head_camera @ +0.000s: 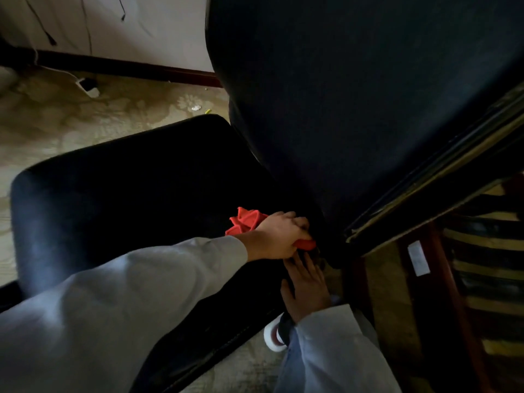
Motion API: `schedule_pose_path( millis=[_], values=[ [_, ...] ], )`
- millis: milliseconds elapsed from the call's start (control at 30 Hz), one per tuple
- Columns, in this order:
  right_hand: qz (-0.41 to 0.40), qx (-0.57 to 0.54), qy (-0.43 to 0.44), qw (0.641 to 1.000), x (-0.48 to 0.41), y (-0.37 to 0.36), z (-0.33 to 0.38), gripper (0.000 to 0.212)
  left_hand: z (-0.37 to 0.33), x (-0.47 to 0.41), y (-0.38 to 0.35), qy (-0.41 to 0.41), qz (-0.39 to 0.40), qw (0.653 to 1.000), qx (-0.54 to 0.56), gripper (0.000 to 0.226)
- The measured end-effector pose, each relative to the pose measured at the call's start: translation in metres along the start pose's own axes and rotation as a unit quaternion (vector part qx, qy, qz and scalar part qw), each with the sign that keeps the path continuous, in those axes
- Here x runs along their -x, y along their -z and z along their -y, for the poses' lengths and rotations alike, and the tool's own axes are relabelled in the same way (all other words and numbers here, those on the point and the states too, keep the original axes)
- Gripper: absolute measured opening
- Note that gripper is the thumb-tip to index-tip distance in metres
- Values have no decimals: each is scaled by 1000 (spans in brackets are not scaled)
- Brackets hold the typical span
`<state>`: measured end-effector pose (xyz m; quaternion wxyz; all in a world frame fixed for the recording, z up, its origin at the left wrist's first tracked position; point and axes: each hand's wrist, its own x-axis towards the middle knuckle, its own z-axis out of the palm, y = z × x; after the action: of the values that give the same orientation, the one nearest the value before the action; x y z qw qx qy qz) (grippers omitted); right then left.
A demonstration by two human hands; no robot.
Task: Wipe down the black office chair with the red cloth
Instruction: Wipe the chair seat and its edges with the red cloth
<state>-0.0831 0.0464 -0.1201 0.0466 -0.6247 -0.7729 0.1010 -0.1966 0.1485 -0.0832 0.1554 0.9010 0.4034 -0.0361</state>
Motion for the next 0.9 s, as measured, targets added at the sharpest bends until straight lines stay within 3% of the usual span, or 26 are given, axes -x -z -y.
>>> schedule_pose_path(
  millis=[100,267,467,567,700,900],
  values=[
    [2,6,-17,1000,0,1,3,54,16,0,0,24,-43,998,-27,43],
    [-25,10,-32,999,1,0,3,54,54,6,12,196,-107,975,-15,41],
    [-89,-10,-46,995,-6,1,11,52,123,64,25,380,-235,895,-16,38],
    [-99,-25,-48,994,-5,-3,9,51,146,80,35,427,-287,857,-12,38],
    [-76,-38,-39,996,-2,-7,7,51,147,84,14,414,-183,891,49,43],
    [-23,-60,-52,997,-6,-5,12,67,123,72,-3,385,-98,918,6,54]
  ],
)
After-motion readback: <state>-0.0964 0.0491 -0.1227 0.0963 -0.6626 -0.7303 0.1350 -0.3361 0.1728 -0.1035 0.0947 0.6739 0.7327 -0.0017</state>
